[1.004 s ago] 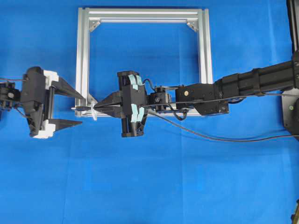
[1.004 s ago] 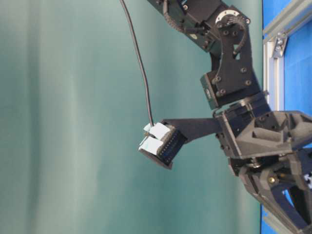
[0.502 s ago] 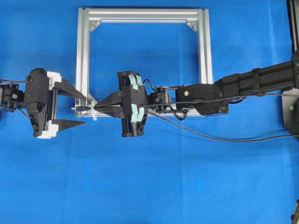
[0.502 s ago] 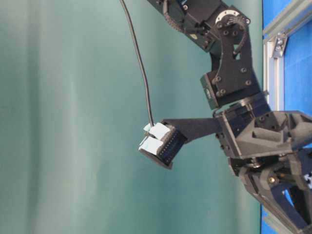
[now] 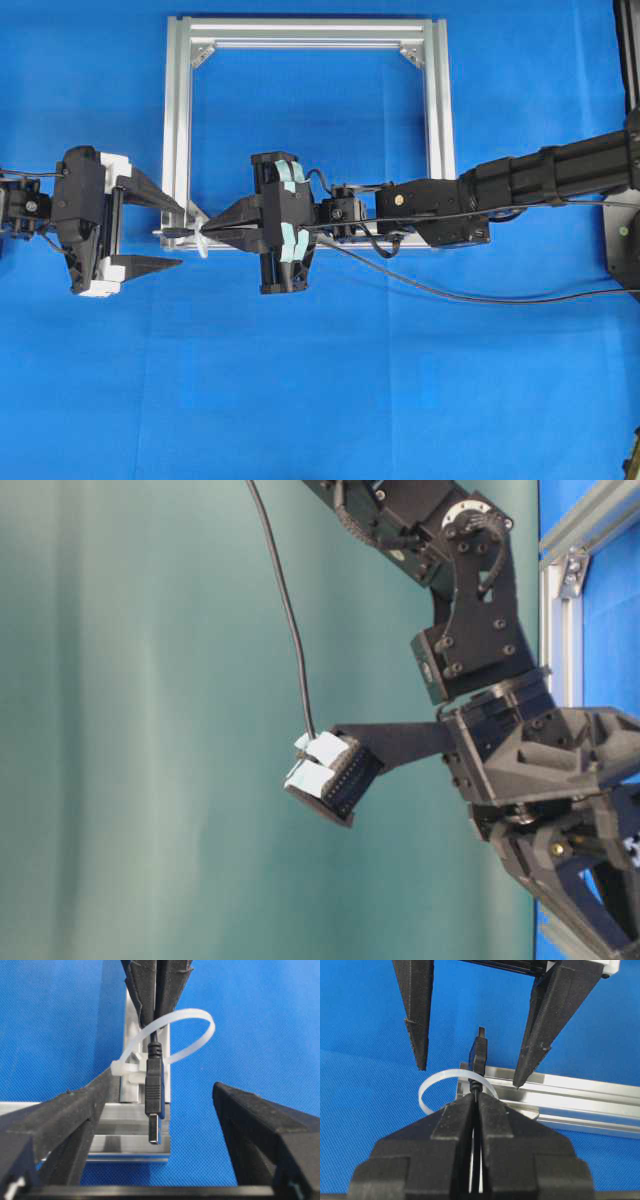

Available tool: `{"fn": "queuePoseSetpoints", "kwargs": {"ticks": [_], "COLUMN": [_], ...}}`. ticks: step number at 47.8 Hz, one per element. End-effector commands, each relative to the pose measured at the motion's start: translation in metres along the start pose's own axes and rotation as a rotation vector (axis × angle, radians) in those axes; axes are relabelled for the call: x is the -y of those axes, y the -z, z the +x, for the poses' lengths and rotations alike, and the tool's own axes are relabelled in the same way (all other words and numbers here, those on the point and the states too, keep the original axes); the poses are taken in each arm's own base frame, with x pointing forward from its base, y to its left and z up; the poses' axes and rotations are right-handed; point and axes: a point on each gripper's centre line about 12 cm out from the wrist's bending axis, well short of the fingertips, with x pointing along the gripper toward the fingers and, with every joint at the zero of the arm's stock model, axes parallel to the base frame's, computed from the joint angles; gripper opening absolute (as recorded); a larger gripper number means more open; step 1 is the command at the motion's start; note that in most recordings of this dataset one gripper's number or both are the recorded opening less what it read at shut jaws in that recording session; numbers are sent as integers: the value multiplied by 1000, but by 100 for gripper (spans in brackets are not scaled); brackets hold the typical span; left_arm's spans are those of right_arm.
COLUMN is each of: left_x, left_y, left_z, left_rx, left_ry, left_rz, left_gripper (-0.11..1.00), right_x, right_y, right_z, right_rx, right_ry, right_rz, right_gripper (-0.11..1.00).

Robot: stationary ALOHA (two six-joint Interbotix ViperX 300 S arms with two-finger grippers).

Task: Insert the wire through the string loop located on the left side.
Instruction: 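Close the left gripper on the USB plug beyond the loop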

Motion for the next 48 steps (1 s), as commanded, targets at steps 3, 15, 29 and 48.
{"fn": "queuePoseSetpoints", "kwargs": {"ticks": [3, 15, 29, 48], "left_x": [2, 2, 2, 2], "left_y": [-7, -11, -10, -10], "left_z": [1, 3, 2, 2], "left_rx": [26, 39, 33, 32], "left_ry": [8, 8, 6, 7], "left_rz": [4, 2, 1, 3], "left_gripper": [69, 7, 7, 7], "right_x": [-2, -2, -2, -1], "right_y": [-18, -17, -15, -11], "right_z": [0, 0, 0, -1], "right_rx": [43, 35, 18, -14], "right_ry": [-3, -3, -2, 2], "right_rz": [1, 1, 1, 12], "right_gripper": [0, 0, 0, 13]}}
